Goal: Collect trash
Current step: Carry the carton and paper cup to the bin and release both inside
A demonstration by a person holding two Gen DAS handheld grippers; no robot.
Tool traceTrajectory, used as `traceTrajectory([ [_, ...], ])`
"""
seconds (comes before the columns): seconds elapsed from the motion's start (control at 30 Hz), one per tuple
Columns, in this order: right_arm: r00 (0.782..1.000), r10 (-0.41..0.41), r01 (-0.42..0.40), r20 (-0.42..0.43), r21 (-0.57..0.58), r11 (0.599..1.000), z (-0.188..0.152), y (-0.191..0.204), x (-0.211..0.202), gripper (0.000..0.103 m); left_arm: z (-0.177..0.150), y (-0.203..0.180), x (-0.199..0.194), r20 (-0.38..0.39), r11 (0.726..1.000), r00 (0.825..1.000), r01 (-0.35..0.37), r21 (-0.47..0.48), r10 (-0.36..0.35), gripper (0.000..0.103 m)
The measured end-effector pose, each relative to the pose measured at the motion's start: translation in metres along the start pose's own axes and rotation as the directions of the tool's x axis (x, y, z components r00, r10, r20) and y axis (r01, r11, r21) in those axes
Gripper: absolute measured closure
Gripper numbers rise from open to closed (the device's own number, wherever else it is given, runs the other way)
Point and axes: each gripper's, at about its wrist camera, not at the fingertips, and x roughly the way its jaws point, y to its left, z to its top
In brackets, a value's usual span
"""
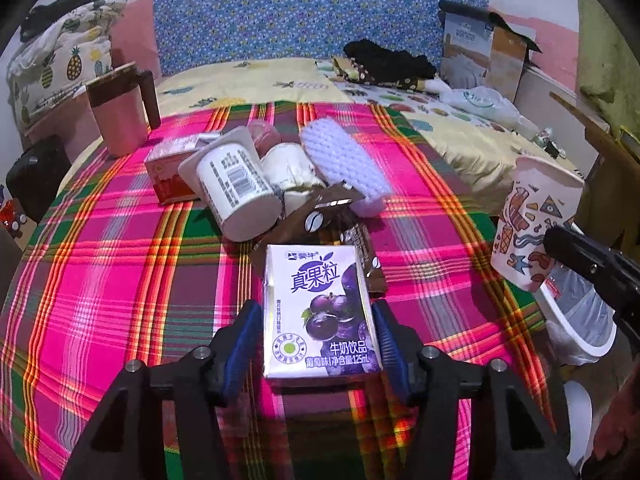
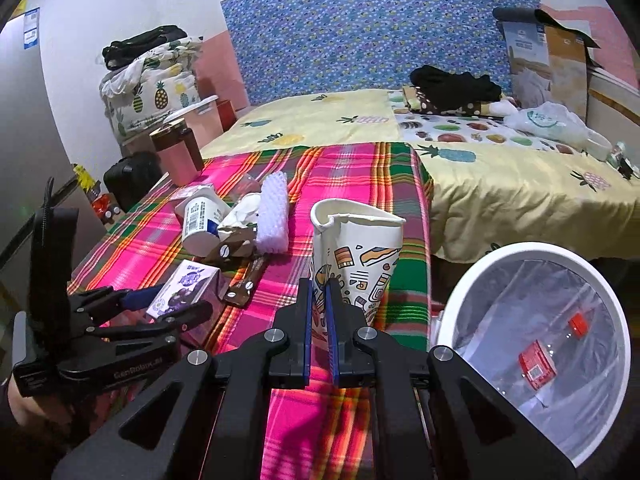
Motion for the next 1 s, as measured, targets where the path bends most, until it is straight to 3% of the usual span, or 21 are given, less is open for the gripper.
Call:
traceTrajectory([
  [0.57,0.998,-0.028,0.028,0.056,0.013,1.0,-0.005,-0.005,-0.031,0.097,0.004,-0.021,-0.057,0.127,0.998,0.99,0.053,0.026,-0.056,0.047],
  [1.0,0.995,-0.073,0.07,0.071,0.053,0.996,-0.013,-0.021,-0.046,0.097,0.005,-0.059,-0.063,0.121,0.982,0.977,0.163,0.094,-0.173,0.048],
])
